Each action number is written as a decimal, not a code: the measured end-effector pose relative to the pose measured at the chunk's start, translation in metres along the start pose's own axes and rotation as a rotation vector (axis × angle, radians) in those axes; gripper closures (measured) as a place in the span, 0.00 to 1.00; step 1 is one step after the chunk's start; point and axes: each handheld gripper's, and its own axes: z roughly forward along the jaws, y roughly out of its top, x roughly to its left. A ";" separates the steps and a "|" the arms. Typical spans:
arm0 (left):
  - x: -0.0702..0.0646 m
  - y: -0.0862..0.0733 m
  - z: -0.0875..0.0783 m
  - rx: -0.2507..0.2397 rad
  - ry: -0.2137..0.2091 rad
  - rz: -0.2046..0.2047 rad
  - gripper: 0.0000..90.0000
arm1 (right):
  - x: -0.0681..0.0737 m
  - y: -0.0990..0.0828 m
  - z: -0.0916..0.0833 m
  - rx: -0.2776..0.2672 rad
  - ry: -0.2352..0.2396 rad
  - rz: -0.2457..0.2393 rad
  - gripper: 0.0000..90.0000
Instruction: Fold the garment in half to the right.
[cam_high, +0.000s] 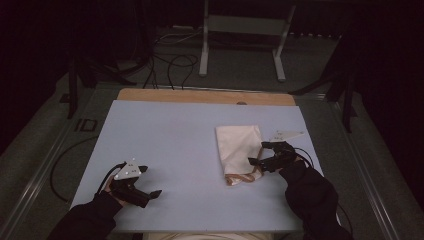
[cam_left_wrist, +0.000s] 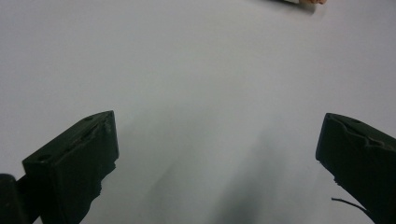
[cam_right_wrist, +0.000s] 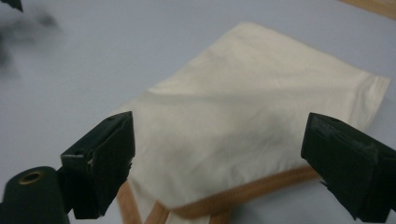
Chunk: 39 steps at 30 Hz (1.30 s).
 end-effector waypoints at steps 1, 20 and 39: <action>0.000 0.000 0.000 -0.001 0.000 -0.002 0.00 | 0.003 -0.005 -0.004 0.002 0.009 0.000 0.12; -0.001 0.000 -0.002 -0.005 0.000 0.006 0.00 | 0.021 -0.048 -0.023 -0.034 -0.005 0.018 0.12; -0.003 0.000 -0.003 -0.005 -0.007 0.021 0.00 | 0.038 -0.087 -0.028 -0.017 -0.050 0.033 0.12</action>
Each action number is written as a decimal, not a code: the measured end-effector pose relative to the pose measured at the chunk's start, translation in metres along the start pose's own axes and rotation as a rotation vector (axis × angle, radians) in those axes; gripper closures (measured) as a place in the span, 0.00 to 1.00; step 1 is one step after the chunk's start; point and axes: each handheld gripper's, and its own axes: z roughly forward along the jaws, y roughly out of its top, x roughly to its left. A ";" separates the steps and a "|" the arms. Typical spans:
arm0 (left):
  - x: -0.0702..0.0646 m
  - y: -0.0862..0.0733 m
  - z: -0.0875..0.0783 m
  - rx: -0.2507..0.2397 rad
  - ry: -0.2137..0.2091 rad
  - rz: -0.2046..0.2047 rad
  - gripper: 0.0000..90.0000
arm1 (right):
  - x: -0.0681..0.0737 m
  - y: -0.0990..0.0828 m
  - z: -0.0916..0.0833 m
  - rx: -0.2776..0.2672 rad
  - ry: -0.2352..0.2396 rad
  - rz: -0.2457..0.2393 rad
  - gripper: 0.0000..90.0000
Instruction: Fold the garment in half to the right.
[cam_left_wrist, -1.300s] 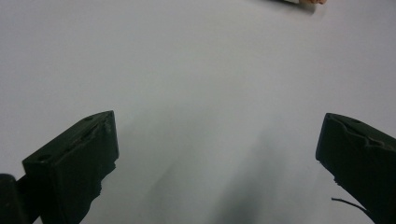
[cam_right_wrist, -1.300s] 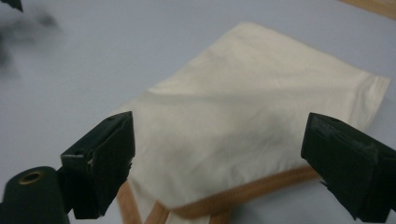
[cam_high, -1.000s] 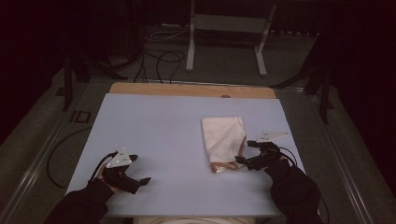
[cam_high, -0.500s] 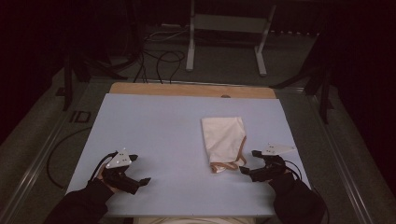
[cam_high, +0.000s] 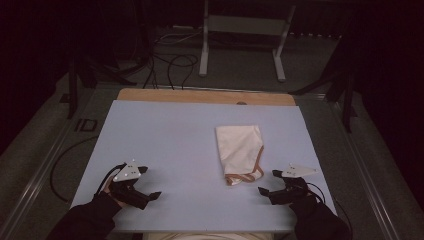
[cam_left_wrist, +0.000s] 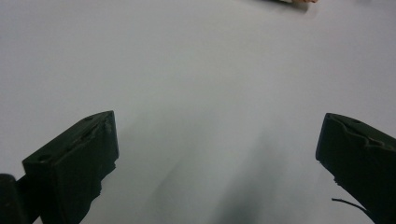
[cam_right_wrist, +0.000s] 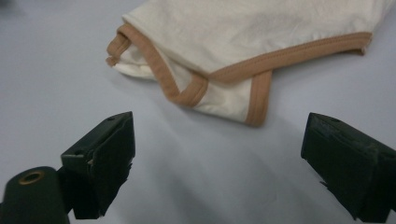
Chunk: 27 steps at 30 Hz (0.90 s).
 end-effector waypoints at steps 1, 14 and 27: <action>0.000 0.000 0.000 0.000 -0.001 0.001 0.00 | 0.001 -0.002 -0.001 -0.004 -0.001 0.001 0.12; 0.000 0.000 -0.001 -0.003 0.004 0.000 0.00 | -0.001 -0.001 0.007 -0.006 -0.021 -0.008 0.12; 0.000 0.000 -0.001 -0.003 0.005 -0.001 0.00 | -0.003 -0.003 0.008 0.003 -0.028 -0.007 0.12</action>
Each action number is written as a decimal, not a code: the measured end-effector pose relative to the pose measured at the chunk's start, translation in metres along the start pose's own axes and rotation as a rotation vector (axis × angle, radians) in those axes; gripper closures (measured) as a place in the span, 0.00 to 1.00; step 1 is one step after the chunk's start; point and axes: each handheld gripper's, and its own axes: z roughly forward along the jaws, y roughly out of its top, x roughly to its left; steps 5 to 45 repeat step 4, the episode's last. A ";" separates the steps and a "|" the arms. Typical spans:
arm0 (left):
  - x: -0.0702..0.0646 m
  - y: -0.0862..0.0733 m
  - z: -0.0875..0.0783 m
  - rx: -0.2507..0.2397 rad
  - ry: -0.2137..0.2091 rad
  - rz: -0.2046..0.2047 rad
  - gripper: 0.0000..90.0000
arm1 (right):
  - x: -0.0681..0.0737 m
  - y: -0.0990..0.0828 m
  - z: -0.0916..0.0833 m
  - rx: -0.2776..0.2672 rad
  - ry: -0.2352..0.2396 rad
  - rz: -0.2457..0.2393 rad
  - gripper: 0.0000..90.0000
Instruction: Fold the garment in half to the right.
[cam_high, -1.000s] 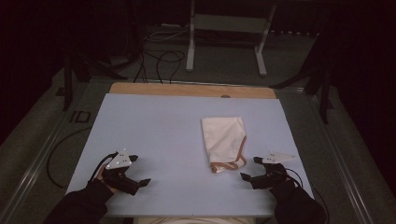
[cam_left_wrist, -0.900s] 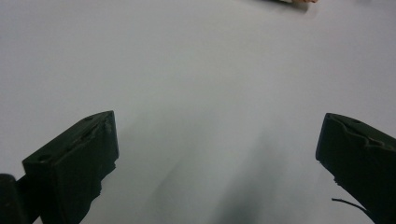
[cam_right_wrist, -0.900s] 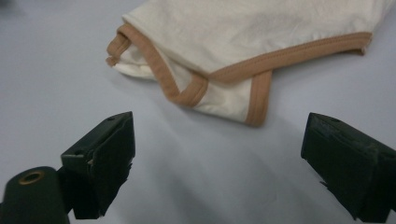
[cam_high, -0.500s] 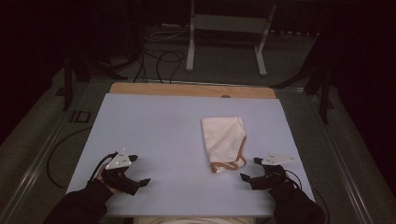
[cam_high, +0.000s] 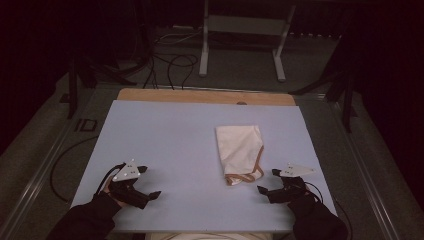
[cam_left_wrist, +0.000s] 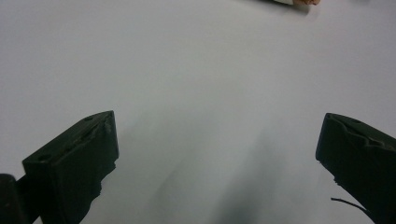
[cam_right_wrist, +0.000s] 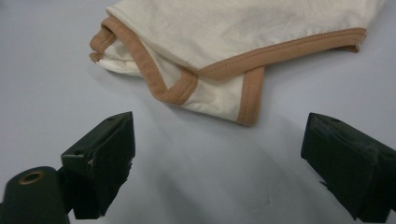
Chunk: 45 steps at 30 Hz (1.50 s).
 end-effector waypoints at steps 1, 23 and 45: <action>0.000 0.000 0.000 0.000 -0.001 -0.001 0.00 | 0.000 0.000 0.000 0.001 0.000 -0.002 0.12; -0.001 0.000 0.001 0.000 -0.001 -0.001 0.00 | 0.000 0.000 0.000 0.000 0.004 -0.002 0.12; -0.001 0.000 0.001 0.000 -0.001 -0.001 0.00 | 0.000 0.000 0.000 0.000 0.004 -0.002 0.12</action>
